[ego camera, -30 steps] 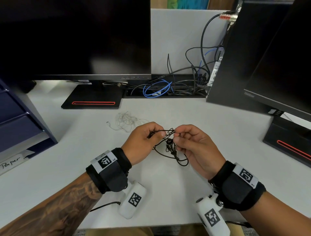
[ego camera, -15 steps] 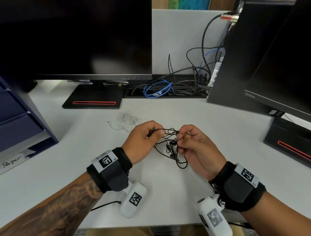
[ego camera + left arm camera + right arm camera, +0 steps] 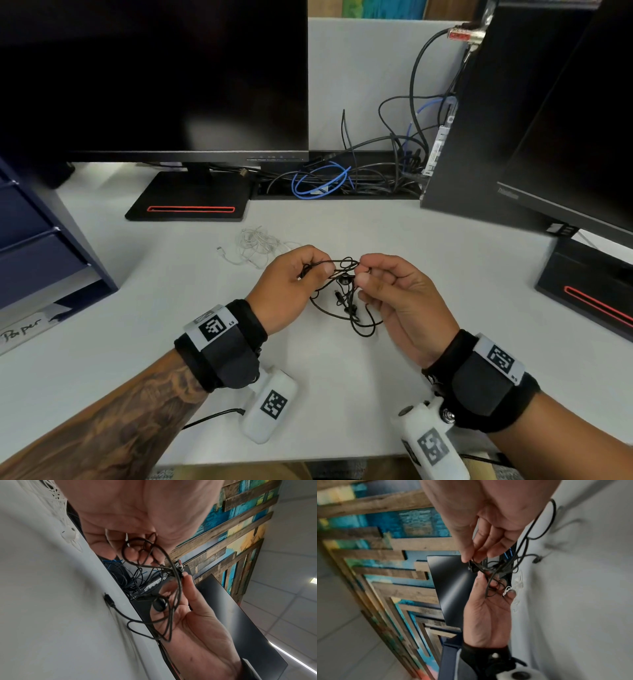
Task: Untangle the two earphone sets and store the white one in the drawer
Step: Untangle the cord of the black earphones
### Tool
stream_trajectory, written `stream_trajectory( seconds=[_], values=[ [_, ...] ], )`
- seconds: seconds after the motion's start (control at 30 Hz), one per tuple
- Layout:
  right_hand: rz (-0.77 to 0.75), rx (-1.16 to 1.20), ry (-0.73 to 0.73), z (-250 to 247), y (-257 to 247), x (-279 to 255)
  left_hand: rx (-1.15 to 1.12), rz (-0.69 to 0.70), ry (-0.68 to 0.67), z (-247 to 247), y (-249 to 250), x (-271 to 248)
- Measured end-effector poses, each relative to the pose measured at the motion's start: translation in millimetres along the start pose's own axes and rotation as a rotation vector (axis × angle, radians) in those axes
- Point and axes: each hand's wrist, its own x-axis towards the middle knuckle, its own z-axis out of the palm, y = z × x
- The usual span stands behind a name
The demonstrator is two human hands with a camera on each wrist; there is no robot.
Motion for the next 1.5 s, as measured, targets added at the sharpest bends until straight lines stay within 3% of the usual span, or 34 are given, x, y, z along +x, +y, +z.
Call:
stream_trajectory(
  seconds=[0.13, 0.27, 0.53, 0.87, 1.07, 1.23, 1.37, 1.5],
  values=[
    [0.082, 0.134, 0.0, 2, -3, 1, 0.043, -0.005, -0.09, 1, 2, -2],
    [0.081, 0.15, 0.004, 1, -7, 2, 0.001, -0.022, -0.077, 0, 3, -3],
    [-0.122, -0.311, 0.106, -2, 0, 0, -0.13, -0.066, 0.0, -1, 10, -3],
    [-0.21, -0.467, 0.216, -9, 1, 4, -0.176, -0.062, -0.065, -2, 17, -7],
    [-0.113, -0.431, 0.196, -7, 1, 3, -0.221, -0.061, -0.083, -2, 21, -7],
    [-0.158, -0.479, 0.147, -7, 1, 0, -0.211, -0.074, -0.131, -1, 19, -8],
    [-0.194, -0.508, 0.158, -7, -1, 0, -0.139, -0.058, -0.036, -3, 16, -6],
    [-0.191, -0.543, 0.184, -10, -1, 2, -0.159, -0.04, 0.2, -6, 15, -2]
  ],
)
